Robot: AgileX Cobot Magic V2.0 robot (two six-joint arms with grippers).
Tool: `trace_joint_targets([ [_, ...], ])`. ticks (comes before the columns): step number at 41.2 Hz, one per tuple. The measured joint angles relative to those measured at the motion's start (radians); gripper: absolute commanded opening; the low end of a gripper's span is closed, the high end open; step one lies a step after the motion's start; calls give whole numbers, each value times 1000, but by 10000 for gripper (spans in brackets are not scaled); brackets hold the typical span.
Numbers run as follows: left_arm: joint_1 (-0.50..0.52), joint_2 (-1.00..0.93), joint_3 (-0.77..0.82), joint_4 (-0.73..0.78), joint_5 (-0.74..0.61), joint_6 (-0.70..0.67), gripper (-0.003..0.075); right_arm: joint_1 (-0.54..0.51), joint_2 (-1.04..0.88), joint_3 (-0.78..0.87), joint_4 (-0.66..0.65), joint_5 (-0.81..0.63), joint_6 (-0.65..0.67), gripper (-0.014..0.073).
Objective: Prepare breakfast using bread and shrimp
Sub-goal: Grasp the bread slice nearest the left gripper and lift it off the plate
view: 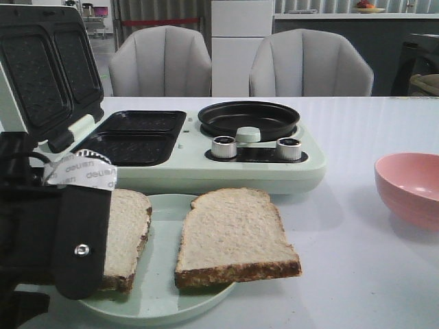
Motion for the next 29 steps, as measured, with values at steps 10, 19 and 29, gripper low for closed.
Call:
trace_joint_targets([
  [10, -2, 34, -1, 49, 33, -71, 355, 0, 0, 0, 0, 0, 0, 507],
  [19, -2, 35, -1, 50, 50, -74, 154, 0, 0, 0, 0, 0, 0, 507],
  [29, -8, -12, -1, 29, 74, -74, 100, 0, 0, 0, 0, 0, 0, 507],
])
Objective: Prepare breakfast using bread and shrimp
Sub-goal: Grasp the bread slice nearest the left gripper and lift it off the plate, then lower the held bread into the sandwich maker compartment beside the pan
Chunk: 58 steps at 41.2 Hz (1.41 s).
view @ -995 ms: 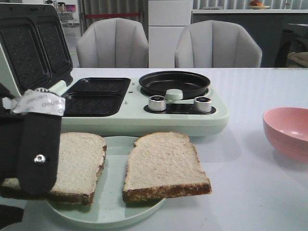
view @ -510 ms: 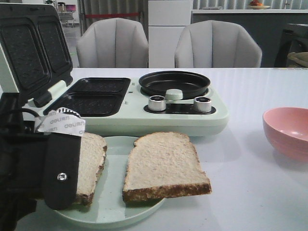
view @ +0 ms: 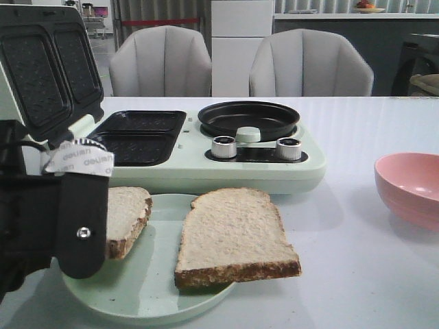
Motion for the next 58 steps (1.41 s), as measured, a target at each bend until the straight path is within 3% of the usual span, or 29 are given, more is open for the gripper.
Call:
trace_joint_targets([
  [9, -67, -111, -12, 16, 200, 0, 99, 0, 0, 0, 0, 0, 0, 507],
  [18, -81, -226, -65, 182, 330, 0, 99, 0, 0, 0, 0, 0, 0, 507],
  [24, -46, -241, -118, 239, 296, 0, 99, 0, 0, 0, 0, 0, 0, 507],
  [38, 208, -135, -297, 253, 38, 26, 99, 0, 0, 0, 0, 0, 0, 507],
  [58, 376, 192, -530, 260, 2, 58, 99, 0, 0, 0, 0, 0, 0, 507],
])
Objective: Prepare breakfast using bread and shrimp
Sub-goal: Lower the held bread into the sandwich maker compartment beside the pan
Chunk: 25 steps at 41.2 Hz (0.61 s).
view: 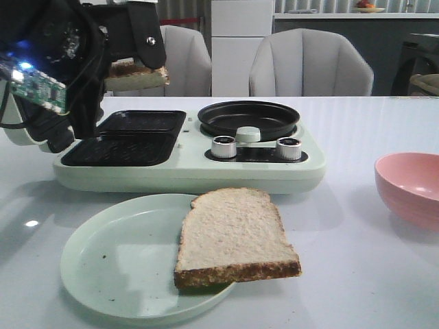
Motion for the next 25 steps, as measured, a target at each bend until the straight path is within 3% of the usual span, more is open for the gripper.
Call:
trace_joint_targets([
  [12, 60, 157, -164, 0, -20, 14, 99, 0, 0, 0, 0, 0, 2, 507],
  [25, 156, 259, -295, 8, -207, 107, 100, 0, 0, 0, 0, 0, 0, 507],
])
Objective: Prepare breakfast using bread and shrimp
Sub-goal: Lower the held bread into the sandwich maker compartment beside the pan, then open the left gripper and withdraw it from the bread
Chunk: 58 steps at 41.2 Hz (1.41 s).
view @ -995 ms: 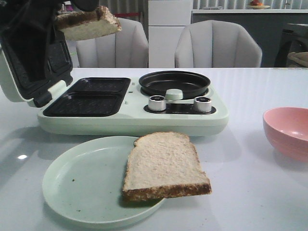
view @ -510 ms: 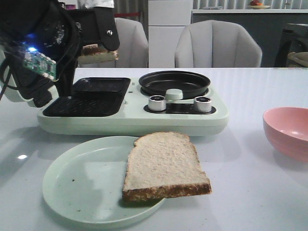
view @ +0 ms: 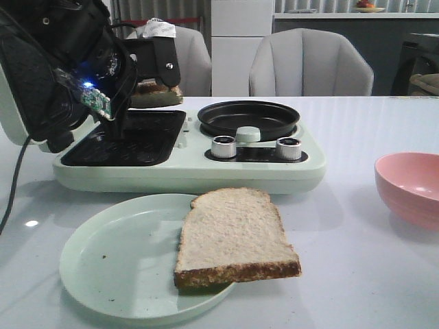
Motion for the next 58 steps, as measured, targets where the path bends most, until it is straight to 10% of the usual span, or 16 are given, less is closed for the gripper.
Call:
trace_joint_targets([
  [7, 44, 33, -33, 4, -47, 15, 122, 0, 0, 0, 0, 0, 0, 507],
  [22, 66, 33, -35, 8, -109, 34, 442, 0, 0, 0, 0, 0, 2, 507],
  [58, -46, -160, 148, -23, -9, 35, 447, 0, 0, 0, 0, 0, 2, 507],
])
